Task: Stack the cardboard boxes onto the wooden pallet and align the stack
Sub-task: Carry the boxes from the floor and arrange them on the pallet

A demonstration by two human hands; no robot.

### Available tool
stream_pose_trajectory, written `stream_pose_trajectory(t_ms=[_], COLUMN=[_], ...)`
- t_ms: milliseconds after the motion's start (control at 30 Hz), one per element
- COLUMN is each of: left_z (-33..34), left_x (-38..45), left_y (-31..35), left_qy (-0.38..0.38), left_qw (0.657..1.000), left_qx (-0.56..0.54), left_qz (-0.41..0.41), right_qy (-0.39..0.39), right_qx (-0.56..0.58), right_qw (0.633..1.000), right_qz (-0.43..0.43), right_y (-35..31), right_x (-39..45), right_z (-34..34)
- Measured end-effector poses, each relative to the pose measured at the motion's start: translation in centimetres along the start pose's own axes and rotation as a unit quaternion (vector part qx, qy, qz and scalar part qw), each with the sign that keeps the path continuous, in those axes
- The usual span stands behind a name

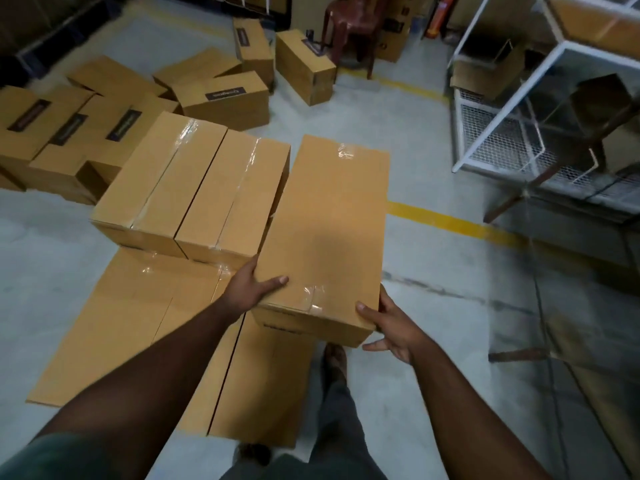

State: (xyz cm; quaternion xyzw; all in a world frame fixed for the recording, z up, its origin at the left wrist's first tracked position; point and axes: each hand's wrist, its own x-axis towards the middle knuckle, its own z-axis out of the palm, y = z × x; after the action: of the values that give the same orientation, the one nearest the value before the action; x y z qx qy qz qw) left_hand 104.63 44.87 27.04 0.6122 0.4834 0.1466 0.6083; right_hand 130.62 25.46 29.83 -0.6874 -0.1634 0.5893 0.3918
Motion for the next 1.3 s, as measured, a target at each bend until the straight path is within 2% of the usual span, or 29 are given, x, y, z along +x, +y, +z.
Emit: stream_pose_trajectory(t_ms=[167, 300, 533, 800, 900, 1000, 1133, 1300], left_z=[1.8, 2.3, 2.0, 2.5, 3.3, 3.2, 2.3, 1.4], left_x=[11.0, 19.8, 27.9, 30.3, 30.1, 29.5, 28.8, 29.1], left_y=[-0.3, -2.7, -8.8, -13.1, -13.5, -14.2, -15.2, -14.8], left_qy=[0.012, 0.054, 0.075, 0.095, 0.117, 0.109, 0.055, 0.056], left_qw=[0.997, 0.981, 0.948, 0.896, 0.903, 0.915, 0.894, 0.876], left_qx=[-0.033, 0.122, 0.262, 0.39, 0.377, 0.349, 0.415, 0.456], left_qz=[-0.075, -0.139, -0.166, -0.188, -0.17, -0.172, -0.159, -0.149], right_qy=[-0.023, -0.004, 0.018, -0.012, -0.015, 0.004, 0.057, 0.082], right_qx=[0.049, 0.05, 0.063, 0.029, 0.019, 0.015, 0.0, -0.043], right_qw=[0.999, 0.999, 0.998, 0.999, 1.0, 1.0, 0.998, 0.996], right_qz=[0.0, -0.008, -0.01, 0.019, 0.017, 0.001, -0.01, -0.005], right_y=[-1.3, -0.4, 2.5, 4.2, 4.2, 4.2, 3.8, 3.5], right_x=[12.6, 21.5, 31.9, 35.9, 36.1, 36.4, 37.2, 38.1], right_z=[-3.0, -3.8, -3.1, -2.0, -2.2, -1.9, -0.7, 0.0])
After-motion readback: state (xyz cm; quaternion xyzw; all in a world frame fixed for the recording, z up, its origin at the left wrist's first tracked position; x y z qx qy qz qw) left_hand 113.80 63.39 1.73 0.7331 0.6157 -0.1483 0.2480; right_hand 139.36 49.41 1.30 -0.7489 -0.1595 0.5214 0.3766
